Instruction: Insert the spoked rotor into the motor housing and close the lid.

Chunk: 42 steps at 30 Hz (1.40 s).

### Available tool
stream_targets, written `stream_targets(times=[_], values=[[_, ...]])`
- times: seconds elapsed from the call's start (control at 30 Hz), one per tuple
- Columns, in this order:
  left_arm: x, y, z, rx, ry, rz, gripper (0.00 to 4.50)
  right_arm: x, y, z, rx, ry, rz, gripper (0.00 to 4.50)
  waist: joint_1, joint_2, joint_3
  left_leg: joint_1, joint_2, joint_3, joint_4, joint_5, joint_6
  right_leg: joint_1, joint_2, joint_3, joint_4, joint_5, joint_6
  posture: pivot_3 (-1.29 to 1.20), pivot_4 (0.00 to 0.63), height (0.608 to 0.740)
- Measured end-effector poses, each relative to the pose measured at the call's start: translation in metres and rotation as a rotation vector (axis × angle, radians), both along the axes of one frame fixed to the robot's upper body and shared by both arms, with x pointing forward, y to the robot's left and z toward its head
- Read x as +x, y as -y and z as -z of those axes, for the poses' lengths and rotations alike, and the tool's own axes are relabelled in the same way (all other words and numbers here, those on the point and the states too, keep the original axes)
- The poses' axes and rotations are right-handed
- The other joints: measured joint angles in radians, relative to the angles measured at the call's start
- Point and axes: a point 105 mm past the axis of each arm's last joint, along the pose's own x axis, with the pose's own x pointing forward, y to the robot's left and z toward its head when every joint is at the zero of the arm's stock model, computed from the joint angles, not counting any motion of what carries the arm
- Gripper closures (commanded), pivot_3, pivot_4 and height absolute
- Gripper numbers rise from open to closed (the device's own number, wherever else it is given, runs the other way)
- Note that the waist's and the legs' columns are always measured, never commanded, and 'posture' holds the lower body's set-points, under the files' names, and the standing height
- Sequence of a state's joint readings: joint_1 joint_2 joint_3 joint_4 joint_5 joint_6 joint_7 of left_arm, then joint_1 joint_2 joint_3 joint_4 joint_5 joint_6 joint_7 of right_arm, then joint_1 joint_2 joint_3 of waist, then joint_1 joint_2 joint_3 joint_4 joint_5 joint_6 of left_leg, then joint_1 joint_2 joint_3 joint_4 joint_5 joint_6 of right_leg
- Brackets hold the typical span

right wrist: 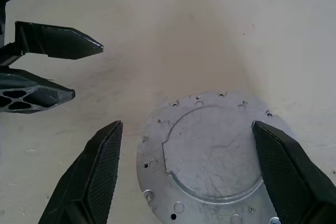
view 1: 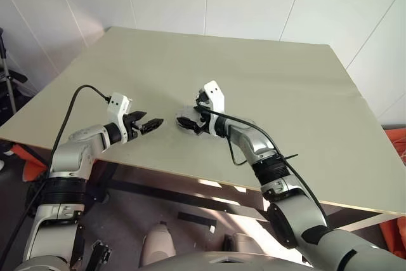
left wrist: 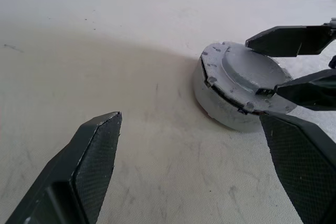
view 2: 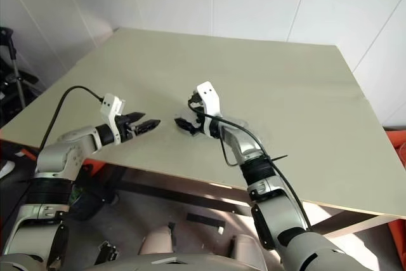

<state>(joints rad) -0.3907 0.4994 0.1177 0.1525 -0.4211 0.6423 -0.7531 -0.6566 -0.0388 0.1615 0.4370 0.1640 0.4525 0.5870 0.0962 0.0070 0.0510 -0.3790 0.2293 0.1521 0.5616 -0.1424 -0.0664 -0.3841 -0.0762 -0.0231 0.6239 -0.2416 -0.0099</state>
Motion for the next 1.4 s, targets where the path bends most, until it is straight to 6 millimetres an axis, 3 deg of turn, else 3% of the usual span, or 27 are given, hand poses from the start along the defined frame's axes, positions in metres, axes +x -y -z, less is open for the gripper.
stream_targets(times=[0.4,0.77,1.4], values=[[-0.005,0.005,-0.001,0.009,-0.016,0.017,0.03,0.001,-0.006,0.003,0.056,0.049,-0.008,0.03,-0.002,0.0,0.0,0.0,0.0,0.0,0.0,-0.001,0.002,0.0,0.0,0.0,0.0,0.0,0.0,0.0,0.0,0.74],[-0.011,0.002,-0.001,-0.013,-0.068,0.056,0.03,0.008,0.005,0.006,0.01,0.076,0.003,0.03,-0.002,0.0,0.0,0.0,0.0,0.0,0.0,-0.001,0.002,0.0,0.0,0.0,0.0,0.0,0.0,0.0,0.0,0.74],[-0.014,0.006,-0.005,-0.032,-0.081,0.082,0.03,0.008,0.002,0.008,-0.038,0.119,-0.029,0.03,-0.002,0.0,0.0,0.0,0.0,0.0,0.0,-0.001,0.002,0.0,0.0,0.0,0.0,0.0,0.0,0.0,0.0,0.74]])
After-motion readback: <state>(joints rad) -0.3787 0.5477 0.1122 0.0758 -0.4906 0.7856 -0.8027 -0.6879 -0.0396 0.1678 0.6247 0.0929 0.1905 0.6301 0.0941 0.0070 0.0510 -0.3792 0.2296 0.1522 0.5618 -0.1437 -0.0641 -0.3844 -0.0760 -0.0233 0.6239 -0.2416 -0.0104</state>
